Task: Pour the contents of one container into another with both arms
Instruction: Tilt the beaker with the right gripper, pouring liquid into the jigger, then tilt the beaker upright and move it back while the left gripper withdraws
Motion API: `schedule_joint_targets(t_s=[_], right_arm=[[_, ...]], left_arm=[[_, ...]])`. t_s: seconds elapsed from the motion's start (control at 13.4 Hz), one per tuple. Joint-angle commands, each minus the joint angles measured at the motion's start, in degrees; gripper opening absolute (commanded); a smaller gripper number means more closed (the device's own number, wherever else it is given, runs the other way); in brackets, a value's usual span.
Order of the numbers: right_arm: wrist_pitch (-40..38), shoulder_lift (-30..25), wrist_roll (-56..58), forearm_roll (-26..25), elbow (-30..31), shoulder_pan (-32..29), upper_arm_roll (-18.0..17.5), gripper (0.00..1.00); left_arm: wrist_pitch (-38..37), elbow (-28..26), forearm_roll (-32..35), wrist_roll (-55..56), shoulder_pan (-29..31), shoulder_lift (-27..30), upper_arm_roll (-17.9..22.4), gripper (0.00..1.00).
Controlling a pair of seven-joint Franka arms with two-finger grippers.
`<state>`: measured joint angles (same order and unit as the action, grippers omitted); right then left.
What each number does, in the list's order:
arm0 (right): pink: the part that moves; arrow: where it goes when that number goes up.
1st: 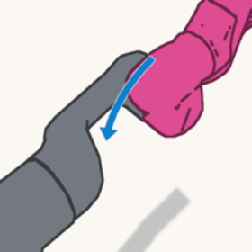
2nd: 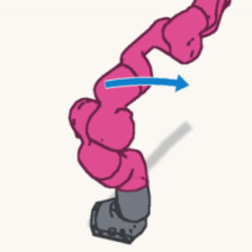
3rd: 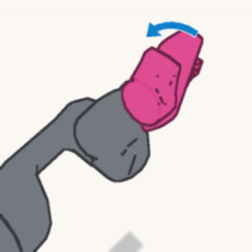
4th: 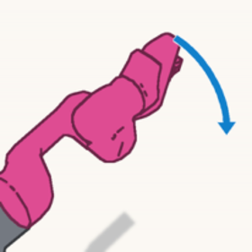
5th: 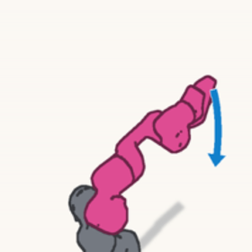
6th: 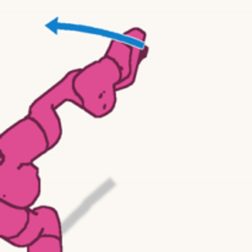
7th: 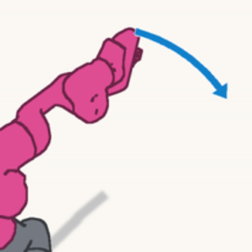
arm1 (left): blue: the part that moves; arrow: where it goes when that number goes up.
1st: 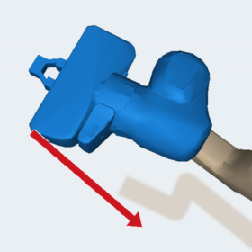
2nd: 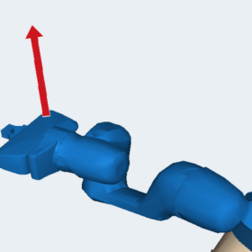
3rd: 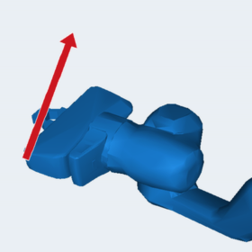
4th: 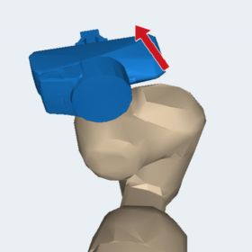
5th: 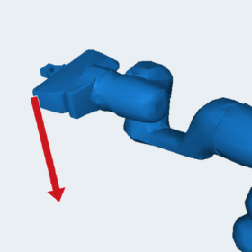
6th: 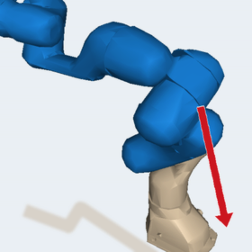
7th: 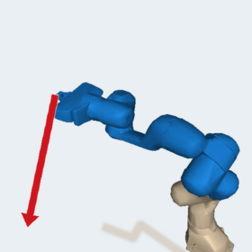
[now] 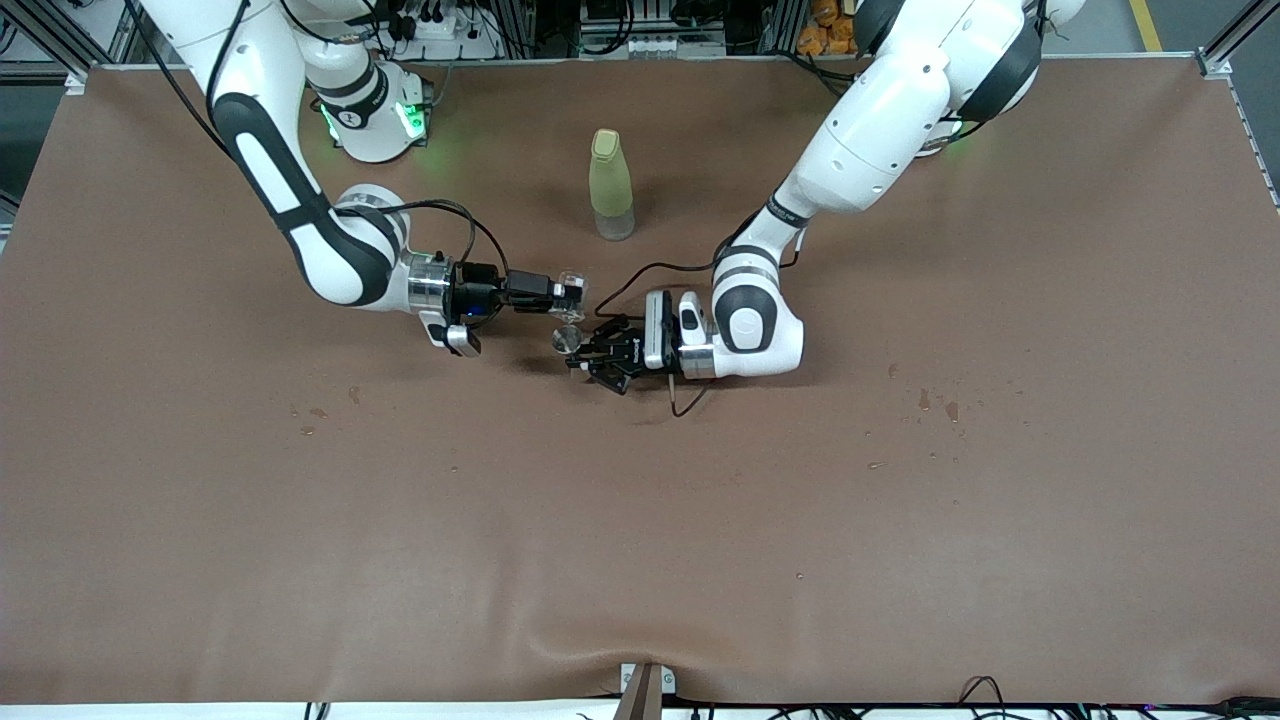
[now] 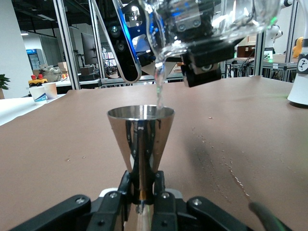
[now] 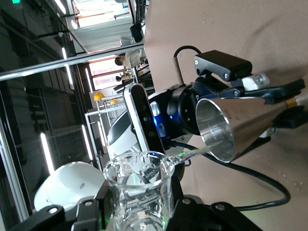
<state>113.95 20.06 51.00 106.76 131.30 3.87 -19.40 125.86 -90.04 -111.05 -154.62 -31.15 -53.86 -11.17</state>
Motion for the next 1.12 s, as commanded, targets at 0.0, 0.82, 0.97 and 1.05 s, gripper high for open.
schedule_joint_targets(t_s=[0.0, 0.82, 0.97, 1.05], right_arm=[[-0.39, -0.29, -3.10, 1.08, -0.70, -0.26, 0.06, 0.00], [-1.62, -0.46, -4.20, 0.20, -4.29, -2.62, 0.33, 0.00], [-5.03, -0.64, 4.58, -4.08, -5.26, -6.57, 0.41, 0.00], [-5.14, -0.72, 11.42, -9.24, -6.23, -8.94, 0.50, 0.00]], left_arm=[[0.00, -0.84, -2.33, -2.09, 0.30, 0.86, -0.43, 0.00], [-0.18, -3.99, -1.45, -2.26, 2.50, 3.05, -0.35, 0.00], [-0.96, -6.10, -1.36, -2.26, 4.43, 4.72, -0.43, 0.00], [-1.92, -7.42, -1.28, -2.17, 5.74, 5.77, -0.43, 0.00]])
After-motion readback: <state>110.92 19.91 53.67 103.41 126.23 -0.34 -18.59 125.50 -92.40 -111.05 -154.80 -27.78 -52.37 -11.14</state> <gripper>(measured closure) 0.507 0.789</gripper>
